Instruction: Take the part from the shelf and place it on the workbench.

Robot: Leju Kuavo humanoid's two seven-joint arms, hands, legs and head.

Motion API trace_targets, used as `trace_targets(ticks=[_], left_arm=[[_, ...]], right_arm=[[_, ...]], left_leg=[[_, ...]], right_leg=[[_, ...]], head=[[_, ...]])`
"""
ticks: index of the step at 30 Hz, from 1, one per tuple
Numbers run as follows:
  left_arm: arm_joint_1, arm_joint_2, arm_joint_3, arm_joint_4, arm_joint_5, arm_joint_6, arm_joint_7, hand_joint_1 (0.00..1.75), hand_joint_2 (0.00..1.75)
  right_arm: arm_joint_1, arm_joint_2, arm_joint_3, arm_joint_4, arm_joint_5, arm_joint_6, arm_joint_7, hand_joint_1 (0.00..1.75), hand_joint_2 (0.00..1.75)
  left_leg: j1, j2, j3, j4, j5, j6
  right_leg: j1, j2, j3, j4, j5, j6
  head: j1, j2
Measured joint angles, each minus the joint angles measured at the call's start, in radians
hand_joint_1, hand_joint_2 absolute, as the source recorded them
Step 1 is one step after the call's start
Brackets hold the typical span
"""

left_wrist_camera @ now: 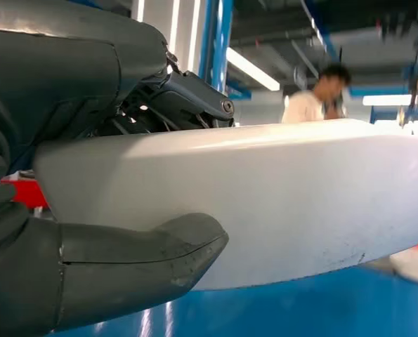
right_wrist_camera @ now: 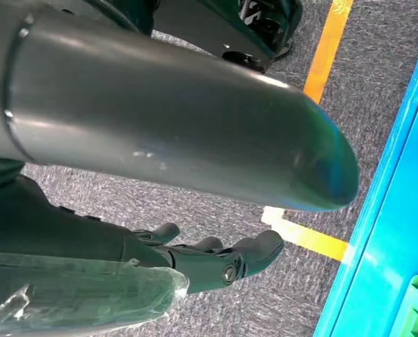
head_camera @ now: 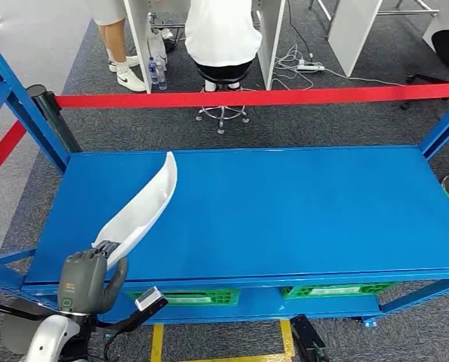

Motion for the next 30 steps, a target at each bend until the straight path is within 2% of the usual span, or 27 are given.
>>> trace_targets(ticks=[7, 10, 11, 12, 13, 15, 16, 17, 18, 20, 21, 22, 23, 25, 26, 27, 28, 30], left_arm=[[0.037, -0.002, -0.043, -0.064, -0.049, 0.094, -0.014, 1.75, 1.75], [0.046, -0.002, -0.064, -0.086, -0.06, 0.117, -0.014, 1.75, 1.75], [0.047, -0.002, -0.07, -0.092, -0.061, 0.122, -0.014, 1.75, 1.75], [0.048, -0.002, -0.076, -0.096, -0.062, 0.126, -0.014, 1.75, 1.75], [0.049, -0.002, -0.08, -0.099, -0.064, 0.129, -0.014, 1.75, 1.75], [0.051, -0.002, -0.089, -0.1, -0.068, 0.134, -0.014, 1.75, 1.75], [0.052, -0.003, -0.094, -0.1, -0.071, 0.137, -0.014, 1.75, 1.75], [0.053, -0.004, -0.1, -0.1, -0.075, 0.143, -0.014, 1.75, 1.75], [0.053, -0.006, -0.106, -0.1, -0.078, 0.15, -0.014, 1.75, 1.75], [0.049, -0.016, -0.12, -0.1, -0.085, 0.164, -0.014, 1.75, 1.75], [0.047, -0.021, -0.126, -0.1, -0.088, 0.171, -0.014, 1.75, 1.75], [0.043, -0.026, -0.132, -0.099, -0.09, 0.176, -0.014, 1.75, 1.75], [0.039, -0.031, -0.138, -0.098, -0.091, 0.181, -0.014, 1.75, 1.75], [0.032, -0.038, -0.149, -0.095, -0.09, 0.193, -0.016, 1.75, 1.75], [0.029, -0.041, -0.153, -0.093, -0.09, 0.2, -0.019, 1.75, 1.75], [0.027, -0.044, -0.156, -0.091, -0.088, 0.205, -0.023, 1.75, 1.75], [0.024, -0.046, -0.159, -0.089, -0.086, 0.21, -0.027, 1.75, 1.75], [0.02, -0.047, -0.164, -0.085, -0.081, 0.214, -0.033, 1.75, 1.75]], right_arm=[[0.015, 0.01, -0.007, 0.0, 0.01, -0.008, -0.029, 0.0, 0.0], [0.022, 0.014, -0.007, 0.0, 0.017, 0.002, -0.037, 0.0, 0.0], [0.025, 0.014, -0.008, 0.0, 0.017, 0.005, -0.038, 0.0, 0.0], [0.026, 0.014, -0.008, 0.0, 0.018, 0.008, -0.04, 0.0, 0.0], [0.028, 0.014, -0.008, 0.0, 0.018, 0.01, -0.041, 0.0, 0.0], [0.031, 0.014, -0.011, 0.001, 0.017, 0.016, -0.042, 0.0, 0.0], [0.034, 0.014, -0.012, 0.002, 0.017, 0.021, -0.042, 0.0, 0.0], [0.036, 0.014, -0.014, 0.003, 0.017, 0.026, -0.041, 0.0, 0.0], [0.037, 0.014, -0.015, 0.005, 0.017, 0.03, -0.039, 0.0, 0.0], [0.037, 0.012, -0.018, 0.006, 0.016, 0.036, -0.031, 0.0, 0.0], [0.035, 0.011, -0.02, 0.006, 0.016, 0.037, -0.027, 0.0, 0.0], [0.033, 0.01, -0.022, 0.006, 0.014, 0.037, -0.023, 0.0, 0.0], [0.033, 0.01, -0.024, 0.006, 0.013, 0.037, -0.021, 0.0, 0.0], [0.034, 0.009, -0.031, 0.007, 0.011, 0.033, -0.02, 0.0, 0.0], [0.035, 0.008, -0.036, 0.007, 0.01, 0.03, -0.02, 0.0, 0.0], [0.035, 0.007, -0.04, 0.007, 0.01, 0.027, -0.02, 0.0, 0.0], [0.035, 0.006, -0.044, 0.007, 0.01, 0.023, -0.021, 0.0, 0.0], [0.036, 0.005, -0.049, 0.007, 0.01, 0.019, -0.022, 0.0, 0.0]], left_leg=[[-0.008, 0.0, 0.0, 0.001, -0.001, 0.006], [-0.008, 0.001, 0.003, -0.006, 0.007, 0.017], [-0.005, 0.003, 0.006, -0.011, 0.013, 0.022], [-0.002, 0.005, 0.008, -0.016, 0.019, 0.026], [0.0, 0.007, 0.01, -0.019, 0.023, 0.03], [0.0, 0.012, 0.007, -0.019, 0.026, 0.031], [0.0, 0.013, 0.005, -0.019, 0.027, 0.03], [0.0, 0.014, 0.003, -0.018, 0.028, 0.028], [0.001, 0.014, 0.002, -0.018, 0.029, 0.026], [0.003, 0.014, 0.001, -0.016, 0.03, 0.018], [0.002, 0.014, -0.001, -0.015, 0.03, 0.011], [0.001, 0.013, -0.002, -0.013, 0.031, 0.004], [0.0, 0.012, -0.003, -0.011, 0.033, -0.003], [0.001, 0.011, -0.005, -0.009, 0.037, -0.016], [0.003, 0.011, -0.009, -0.003, 0.03, -0.021], [0.005, 0.012, -0.017, 0.014, 0.01, -0.025], [0.006, 0.012, -0.032, 0.051, -0.025, -0.028], [0.007, 0.013, -0.075, 0.173, -0.112, -0.029]], right_leg=[[-0.008, 0.0, 0.0, -0.001, 0.001, 0.009], [-0.01, -0.001, -0.001, -0.003, 0.004, 0.017], [-0.01, -0.004, -0.005, 0.005, -0.006, 0.02], [-0.01, -0.008, -0.016, 0.03, -0.028, 0.022], [-0.01, -0.013, -0.035, 0.078, -0.063, 0.025], [-0.013, -0.019, -0.083, 0.213, -0.142, 0.031], [-0.016, -0.02, -0.099, 0.266, -0.166, 0.034], [-0.018, -0.021, -0.098, 0.285, -0.169, 0.037], [-0.021, -0.022, -0.076, 0.263, -0.155, 0.039], [-0.027, -0.025, 0.011, 0.131, -0.109, 0.043], [-0.027, -0.024, 0.052, 0.07, -0.094, 0.043], [-0.027, -0.023, 0.08, 0.029, -0.087, 0.04], [-0.025, -0.02, 0.09, 0.013, -0.089, 0.036], [-0.022, -0.016, 0.086, 0.014, -0.084, 0.021], [-0.021, -0.017, 0.082, 0.012, -0.08, 0.012], [-0.02, -0.017, 0.077, 0.011, -0.075, 0.002], [-0.019, -0.018, 0.069, 0.009, -0.068, -0.008], [-0.012, -0.02, 0.05, 0.009, -0.054, -0.021]], head=[[0.0, 0.0], [0.0, 0.0], [0.0, 0.0], [0.003, 0.0], [0.005, 0.0], [0.009, 0.0], [0.009, 0.0], [0.009, 0.0], [0.009, 0.0], [0.009, 0.0], [0.01, 0.0], [0.01, 0.0], [0.01, 0.0], [0.01, 0.0], [0.009, 0.0], [0.008, 0.0], [0.007, 0.0], [0.005, 0.0]])
